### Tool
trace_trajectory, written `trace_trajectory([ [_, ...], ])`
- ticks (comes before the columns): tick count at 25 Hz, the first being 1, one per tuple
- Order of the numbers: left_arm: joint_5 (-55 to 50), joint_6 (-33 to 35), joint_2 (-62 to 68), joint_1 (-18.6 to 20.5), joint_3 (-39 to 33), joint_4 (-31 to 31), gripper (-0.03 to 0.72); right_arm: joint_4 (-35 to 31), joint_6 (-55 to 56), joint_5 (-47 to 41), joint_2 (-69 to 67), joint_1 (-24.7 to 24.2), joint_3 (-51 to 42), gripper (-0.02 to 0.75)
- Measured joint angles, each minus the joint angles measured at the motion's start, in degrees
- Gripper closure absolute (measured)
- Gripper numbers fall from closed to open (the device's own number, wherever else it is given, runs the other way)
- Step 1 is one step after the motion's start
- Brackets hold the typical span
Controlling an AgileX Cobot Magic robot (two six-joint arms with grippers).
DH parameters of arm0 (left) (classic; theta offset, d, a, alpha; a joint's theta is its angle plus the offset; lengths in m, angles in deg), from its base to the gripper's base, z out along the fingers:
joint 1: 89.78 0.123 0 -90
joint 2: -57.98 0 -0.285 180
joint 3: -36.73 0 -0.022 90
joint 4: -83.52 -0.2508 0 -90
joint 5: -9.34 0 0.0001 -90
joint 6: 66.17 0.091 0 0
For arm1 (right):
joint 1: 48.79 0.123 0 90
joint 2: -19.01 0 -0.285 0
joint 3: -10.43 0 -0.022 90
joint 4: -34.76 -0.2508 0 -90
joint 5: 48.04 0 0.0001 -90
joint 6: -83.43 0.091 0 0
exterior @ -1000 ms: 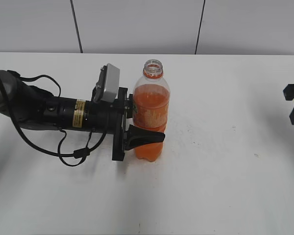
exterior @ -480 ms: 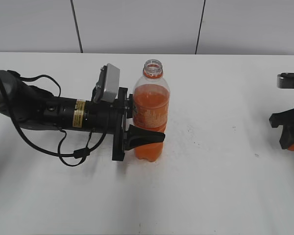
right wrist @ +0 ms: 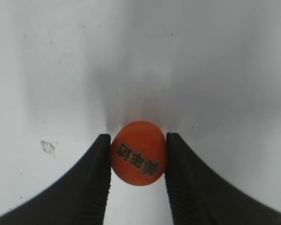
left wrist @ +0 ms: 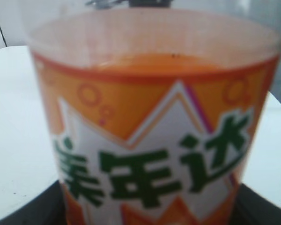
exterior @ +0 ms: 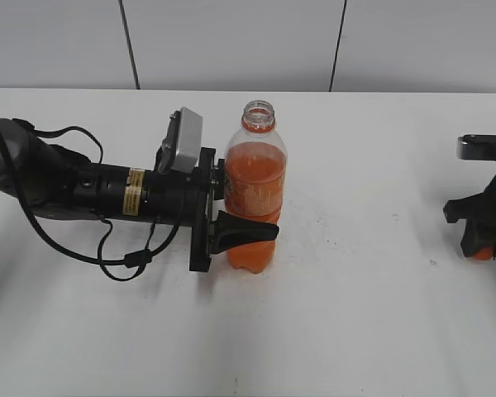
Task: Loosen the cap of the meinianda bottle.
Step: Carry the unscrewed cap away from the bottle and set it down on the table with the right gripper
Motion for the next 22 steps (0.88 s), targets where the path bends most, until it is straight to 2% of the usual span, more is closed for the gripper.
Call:
trace_trajectory([
  [4, -0.1, 0.0, 0.0, 0.0, 0.0, 0.0, 0.270, -0.1, 0.1, 0.5, 0.0, 0.0, 0.0, 0.458],
  [14, -0.1, 0.0, 0.0, 0.0, 0.0, 0.0, 0.270, -1.2, 0.2, 0.5, 0.0, -0.1, 0.0, 0.370],
  [22, -0.1, 0.0, 0.0, 0.0, 0.0, 0.2, 0.270, -6.1, 0.2, -2.8, 0.0, -0.1, 1.8, 0.328],
])
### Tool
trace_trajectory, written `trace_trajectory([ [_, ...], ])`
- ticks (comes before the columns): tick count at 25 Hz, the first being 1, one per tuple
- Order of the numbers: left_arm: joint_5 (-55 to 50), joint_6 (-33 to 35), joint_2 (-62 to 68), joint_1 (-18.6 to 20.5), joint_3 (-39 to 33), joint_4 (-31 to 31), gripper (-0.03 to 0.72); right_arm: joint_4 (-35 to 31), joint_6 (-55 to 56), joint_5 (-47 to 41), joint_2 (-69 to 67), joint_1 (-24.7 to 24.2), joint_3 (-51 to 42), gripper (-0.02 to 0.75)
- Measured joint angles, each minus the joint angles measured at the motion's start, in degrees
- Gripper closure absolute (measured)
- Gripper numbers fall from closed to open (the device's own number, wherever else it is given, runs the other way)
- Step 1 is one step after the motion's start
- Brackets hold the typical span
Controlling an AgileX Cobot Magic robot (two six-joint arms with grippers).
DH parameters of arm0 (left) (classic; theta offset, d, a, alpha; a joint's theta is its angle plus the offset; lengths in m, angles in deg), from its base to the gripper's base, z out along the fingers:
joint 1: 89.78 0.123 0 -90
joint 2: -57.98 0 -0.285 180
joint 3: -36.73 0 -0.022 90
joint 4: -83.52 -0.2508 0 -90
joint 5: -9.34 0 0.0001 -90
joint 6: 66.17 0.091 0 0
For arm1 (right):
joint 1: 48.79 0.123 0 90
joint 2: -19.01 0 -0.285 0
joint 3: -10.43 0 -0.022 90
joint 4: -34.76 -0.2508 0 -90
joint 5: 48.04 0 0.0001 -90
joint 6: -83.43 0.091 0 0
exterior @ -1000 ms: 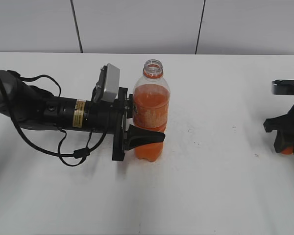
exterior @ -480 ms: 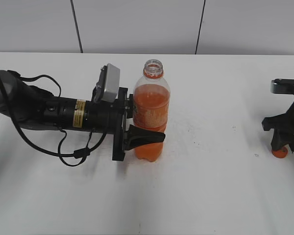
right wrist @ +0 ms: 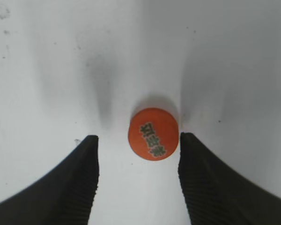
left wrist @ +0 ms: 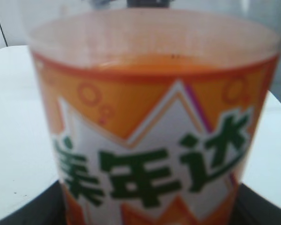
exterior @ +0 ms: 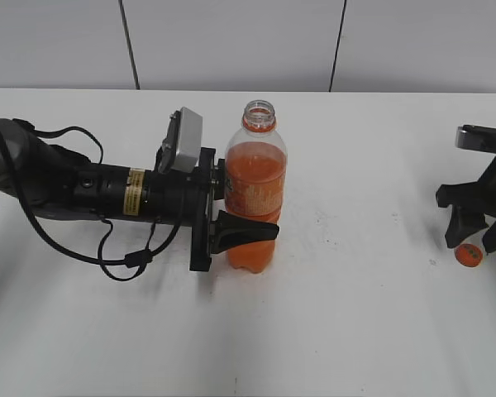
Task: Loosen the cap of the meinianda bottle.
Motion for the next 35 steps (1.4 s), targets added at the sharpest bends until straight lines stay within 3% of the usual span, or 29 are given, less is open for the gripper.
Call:
trace_trajectory([
  [3, -0.1, 0.0, 0.0, 0.0, 0.0, 0.3, 0.260, -1.5, 0.0, -4.4, 0.0, 0.0, 3.4, 0.328],
  [10, 0.3, -0.5, 0.0, 0.0, 0.0, 1.7, 0.153, -2.0, 0.4, -10.6, 0.0, 0.0, 10.5, 0.328],
  [27, 0.9, -4.5, -8.1, 0.0, 0.0, 1.7, 0.146, -1.8, 0.5, -14.4, 0.0, 0.0, 13.3, 0.328],
  [35, 1.0, -8.1, -12.5, 0.0, 0.0, -1.4, 0.146, -1.8, 0.6, -14.6, 0.0, 0.0, 13.3, 0.328],
])
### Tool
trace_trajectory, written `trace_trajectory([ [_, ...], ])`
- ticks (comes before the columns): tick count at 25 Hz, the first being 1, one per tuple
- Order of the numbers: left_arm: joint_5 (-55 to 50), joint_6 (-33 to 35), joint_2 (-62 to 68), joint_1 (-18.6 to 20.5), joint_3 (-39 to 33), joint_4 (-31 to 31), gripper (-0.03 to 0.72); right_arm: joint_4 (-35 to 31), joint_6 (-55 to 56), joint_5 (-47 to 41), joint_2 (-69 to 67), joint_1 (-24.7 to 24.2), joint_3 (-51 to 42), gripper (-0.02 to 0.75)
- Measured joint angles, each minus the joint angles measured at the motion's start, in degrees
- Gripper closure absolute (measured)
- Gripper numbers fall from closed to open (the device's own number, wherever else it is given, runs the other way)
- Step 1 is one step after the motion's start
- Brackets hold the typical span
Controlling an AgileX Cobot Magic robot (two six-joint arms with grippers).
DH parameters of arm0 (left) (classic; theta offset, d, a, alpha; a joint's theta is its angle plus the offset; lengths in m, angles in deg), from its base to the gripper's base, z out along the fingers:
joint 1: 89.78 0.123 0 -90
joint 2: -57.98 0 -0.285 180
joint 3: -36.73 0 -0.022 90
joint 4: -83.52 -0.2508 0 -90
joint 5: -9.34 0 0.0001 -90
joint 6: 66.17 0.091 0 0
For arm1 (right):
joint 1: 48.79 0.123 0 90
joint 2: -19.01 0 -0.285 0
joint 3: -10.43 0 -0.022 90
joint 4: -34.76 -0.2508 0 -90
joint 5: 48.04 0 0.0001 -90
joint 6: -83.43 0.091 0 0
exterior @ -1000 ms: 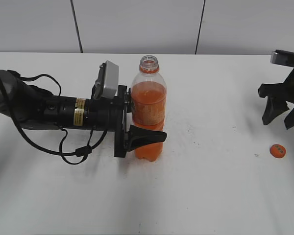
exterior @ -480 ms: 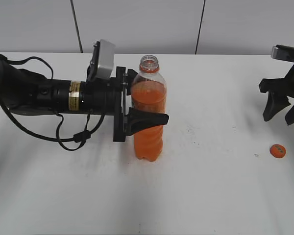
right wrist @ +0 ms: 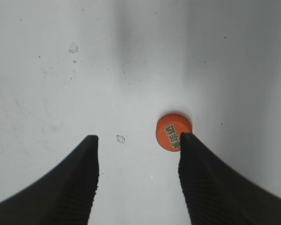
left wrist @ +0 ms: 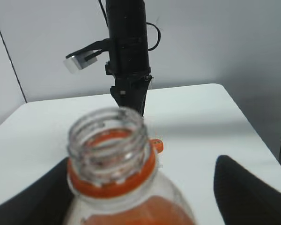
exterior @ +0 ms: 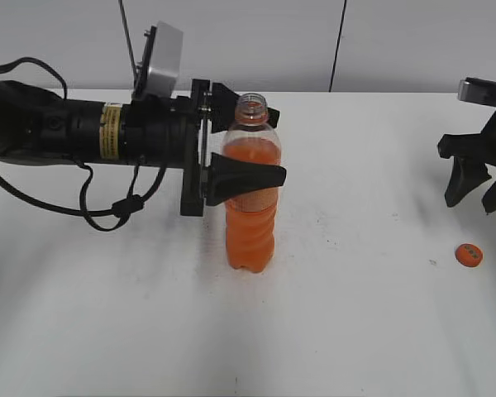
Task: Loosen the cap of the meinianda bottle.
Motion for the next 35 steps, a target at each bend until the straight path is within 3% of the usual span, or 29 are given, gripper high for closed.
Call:
trace_trajectory([
  [19, 0.0, -2.2, -11.3, 0.0, -0.1, 0.1, 0.146, 0.0, 0.0, -1.4, 4.2, 0.0, 1.6, 0.328],
  [23, -0.2, -5.0, -14.0, 0.0, -0.1, 0.8, 0.146, 0.1, 0.1, -3.5, 5.6, 0.0, 4.7, 0.328],
  [25, -1.6, -9.6, -16.0, 0.0, -0.1, 2.3, 0.146, 0.0, 0.1, -4.8, 6.2, 0.0, 6.3, 0.328],
  [29, -11.5, -19.7, -21.7, 0.0, -0.1, 6.3, 0.146, 0.0, 0.1, -9.0, 7.0, 0.0, 10.0, 0.328],
  [35, -44.1, -22.1, -31.7, 0.0, -0.1, 7.2, 0.146, 0.0, 0.1, -12.5, 7.9, 0.0, 14.7, 0.328],
])
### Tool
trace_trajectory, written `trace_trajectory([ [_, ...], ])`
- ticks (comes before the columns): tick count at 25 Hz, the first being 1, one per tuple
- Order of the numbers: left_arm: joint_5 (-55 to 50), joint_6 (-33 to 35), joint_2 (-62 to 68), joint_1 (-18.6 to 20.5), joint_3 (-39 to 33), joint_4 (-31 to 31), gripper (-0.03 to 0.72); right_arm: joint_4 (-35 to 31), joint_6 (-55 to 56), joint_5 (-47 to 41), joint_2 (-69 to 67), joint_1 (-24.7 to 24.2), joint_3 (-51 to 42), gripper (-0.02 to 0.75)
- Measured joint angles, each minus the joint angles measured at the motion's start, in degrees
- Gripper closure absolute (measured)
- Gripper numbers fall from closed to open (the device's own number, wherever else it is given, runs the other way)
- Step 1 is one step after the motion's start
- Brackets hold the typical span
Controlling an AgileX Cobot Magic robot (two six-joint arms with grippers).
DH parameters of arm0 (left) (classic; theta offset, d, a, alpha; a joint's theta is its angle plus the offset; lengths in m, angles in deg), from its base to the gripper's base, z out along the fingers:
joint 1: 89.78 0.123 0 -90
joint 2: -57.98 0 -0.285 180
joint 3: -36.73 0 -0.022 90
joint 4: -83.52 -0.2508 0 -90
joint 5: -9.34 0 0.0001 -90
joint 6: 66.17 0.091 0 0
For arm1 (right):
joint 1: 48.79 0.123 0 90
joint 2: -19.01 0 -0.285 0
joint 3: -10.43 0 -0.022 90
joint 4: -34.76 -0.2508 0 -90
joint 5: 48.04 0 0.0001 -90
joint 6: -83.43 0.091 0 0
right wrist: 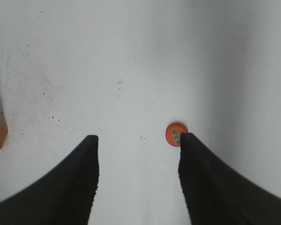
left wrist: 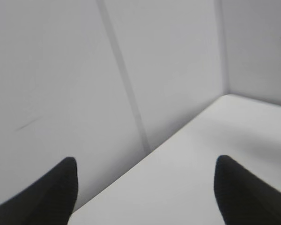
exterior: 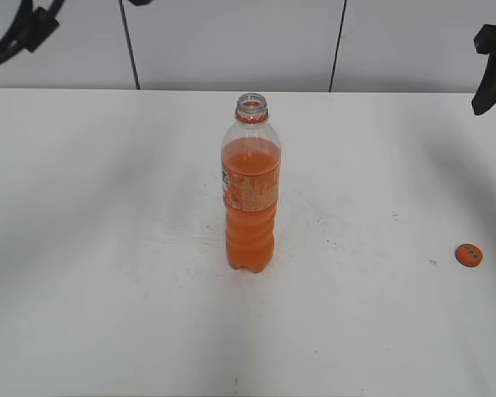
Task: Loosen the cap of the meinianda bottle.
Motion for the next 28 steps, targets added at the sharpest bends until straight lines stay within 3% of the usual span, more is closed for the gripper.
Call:
trace_trajectory([
  [1, -14.6, -0.1, -1.5, 0.0, 0.0, 1.4, 0.146, 0.0, 0.0, -0.6, 0.2, 0.0, 0.8, 0.328],
  [2, -14.6, -0.1, -1.5, 0.0, 0.0, 1.4, 0.146, 0.0, 0.0, -0.6, 0.2, 0.0, 0.8, 0.328],
  [6, -41.7, 0.0, -0.9, 0.0, 0.0, 7.5, 0.146, 0.0, 0.0, -1.6, 0.3, 0.0, 1.0, 0.328],
  [8, -49.2, 4.0, -0.2, 0.1, 0.0, 13.4, 0.146, 0.0, 0.0, -2.0, 0.3, 0.0, 1.0, 0.328],
  [13, -54.7, 22.3, 0.0, 0.1, 0.3, 38.4, 0.146, 0.0, 0.0, -2.1, 0.3, 0.0, 1.0, 0.328],
  [16, -59.7, 29.7, 0.6, 0.7, 2.7, 47.5, 0.146, 0.4, 0.0, -2.2, 0.3, 0.0, 1.0, 0.328],
  [22, -79.2, 40.3, 6.0, 6.1, 10.0, 59.6, 0.146, 0.9, -0.1, -2.3, 1.9, 0.0, 0.8, 0.328],
  [28, -89.4, 41.4, 6.9, 9.2, 10.9, 61.9, 0.146, 1.1, -0.1, -2.3, 8.9, 0.0, -6.1, 0.328],
])
